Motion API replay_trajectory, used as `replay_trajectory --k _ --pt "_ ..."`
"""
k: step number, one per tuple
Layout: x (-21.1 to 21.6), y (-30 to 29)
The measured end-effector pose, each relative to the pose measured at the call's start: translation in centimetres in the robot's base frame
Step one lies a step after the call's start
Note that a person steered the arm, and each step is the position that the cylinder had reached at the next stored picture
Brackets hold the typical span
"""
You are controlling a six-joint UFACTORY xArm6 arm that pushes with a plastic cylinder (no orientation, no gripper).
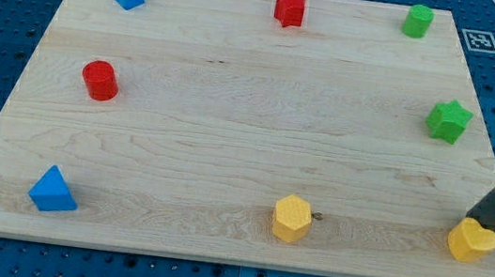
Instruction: Move your arm closer to the blue cube
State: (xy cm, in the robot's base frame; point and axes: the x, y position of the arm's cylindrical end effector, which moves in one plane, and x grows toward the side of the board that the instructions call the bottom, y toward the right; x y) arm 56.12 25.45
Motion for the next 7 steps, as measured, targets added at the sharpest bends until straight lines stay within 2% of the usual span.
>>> replay_trajectory --k 2,5,7 --pt "-0.8 -1.6" --pt "-6.0 -7.7" --pt "-6.8 -8.2"
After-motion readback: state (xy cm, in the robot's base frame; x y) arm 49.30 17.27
